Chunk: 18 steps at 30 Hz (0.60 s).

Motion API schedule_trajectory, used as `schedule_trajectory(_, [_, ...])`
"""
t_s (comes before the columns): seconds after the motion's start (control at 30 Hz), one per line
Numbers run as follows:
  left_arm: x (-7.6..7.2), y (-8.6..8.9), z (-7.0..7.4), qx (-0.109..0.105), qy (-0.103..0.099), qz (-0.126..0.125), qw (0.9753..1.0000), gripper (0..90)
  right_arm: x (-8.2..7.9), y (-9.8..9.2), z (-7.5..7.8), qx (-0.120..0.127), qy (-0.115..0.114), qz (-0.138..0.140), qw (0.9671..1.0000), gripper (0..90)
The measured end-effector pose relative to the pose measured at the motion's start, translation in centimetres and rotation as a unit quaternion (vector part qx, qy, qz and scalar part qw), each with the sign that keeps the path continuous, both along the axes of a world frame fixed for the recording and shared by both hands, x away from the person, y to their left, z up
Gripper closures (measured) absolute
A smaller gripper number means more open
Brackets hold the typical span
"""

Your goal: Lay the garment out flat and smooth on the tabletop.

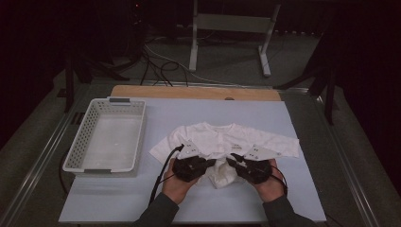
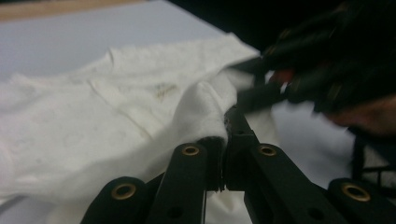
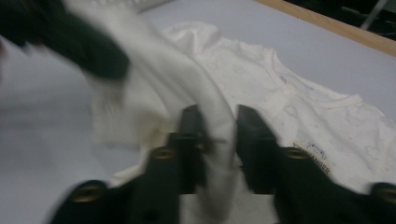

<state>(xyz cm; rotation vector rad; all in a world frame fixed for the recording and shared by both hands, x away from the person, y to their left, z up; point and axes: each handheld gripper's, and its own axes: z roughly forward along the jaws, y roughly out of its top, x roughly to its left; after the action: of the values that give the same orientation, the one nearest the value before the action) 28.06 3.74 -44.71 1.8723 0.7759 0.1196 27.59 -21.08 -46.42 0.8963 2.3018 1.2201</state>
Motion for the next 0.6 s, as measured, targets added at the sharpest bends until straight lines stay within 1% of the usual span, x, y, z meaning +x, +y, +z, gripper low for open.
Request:
schedule_trajectory(0.03, [0.0, 0.0, 0.0, 0.0, 0.0, 0.0, 1.0, 88.0, 0.0, 0.0, 0.0, 0.0, 0.0, 0.0, 1.0, 64.3])
schedule_trajectory(0.07, [0.2, 0.6, 0.6, -0.017, 0.003, 0.002, 0.9998, 88.0, 0.0, 0.4, -0.3, -0.02, -0.004, -0.001, 0.9998, 58.5])
schedule_trajectory(0.1, [0.2, 0.6, 0.6, -0.017, 0.003, 0.002, 0.9998, 88.0, 0.1, 0.5, -0.4, -0.027, -0.006, 0.0, 0.9996, 57.6])
schedule_trajectory(0.13, [0.4, 1.0, 1.0, -0.022, 0.003, 0.008, 0.9997, 88.0, 0.1, 0.5, -0.4, -0.027, -0.006, 0.0, 0.9996, 57.6])
schedule_trajectory(0.17, [0.5, 1.4, 1.2, -0.025, 0.004, 0.013, 0.9996, 87.9, 0.1, 0.6, -0.6, -0.034, -0.006, -0.002, 0.9994, 55.8])
schedule_trajectory(0.23, [0.8, 2.1, 1.4, -0.032, 0.004, 0.02, 0.9993, 87.9, 0.1, 0.4, -0.8, -0.039, -0.008, -0.003, 0.9992, 56.0])
schedule_trajectory(0.3, [1.1, 2.8, 1.6, -0.037, 0.006, 0.032, 0.9988, 87.9, 0.2, 0.2, -0.9, -0.042, 0.001, -0.011, 0.999, 54.7])
schedule_trajectory(0.33, [1.3, 3.2, 1.7, -0.034, 0.004, 0.039, 0.9987, 87.9, 0.5, -0.3, -1.1, -0.038, 0.005, -0.023, 0.999, 54.6])
schedule_trajectory(0.37, [1.7, 3.8, 1.7, -0.037, 0.006, 0.048, 0.9981, 87.8, 0.6, -0.7, -1.1, -0.036, 0.008, -0.024, 0.999, 55.4])
schedule_trajectory(0.4, [2.1, 4.1, 1.7, -0.034, 0.01, 0.051, 0.9981, 87.7, 0.7, -0.9, -1.0, -0.035, 0.009, -0.028, 0.999, 57.7])
schedule_trajectory(0.47, [2.5, 4.3, 1.5, -0.021, 0.009, 0.057, 0.9981, 87.4, 0.9, -1.4, -0.8, -0.029, 0.009, -0.032, 0.999, 58.5])
schedule_trajectory(0.5, [2.5, 4.3, 1.5, -0.021, 0.009, 0.057, 0.9981, 87.3, 0.9, -1.4, -0.8, -0.024, 0.008, -0.037, 0.999, 58.3])
schedule_trajectory(0.57, [3.2, 4.3, 1.0, -0.011, 0.01, 0.07, 0.9974, 87.3, 1.1, -1.5, -0.7, -0.026, 0.004, -0.044, 0.9987, 57.0])
schedule_trajectory(0.6, [3.2, 4.3, 1.0, -0.011, 0.01, 0.07, 0.9974, 87.0, 1.1, -1.6, -0.7, -0.023, 0.007, -0.052, 0.9984, 55.7])
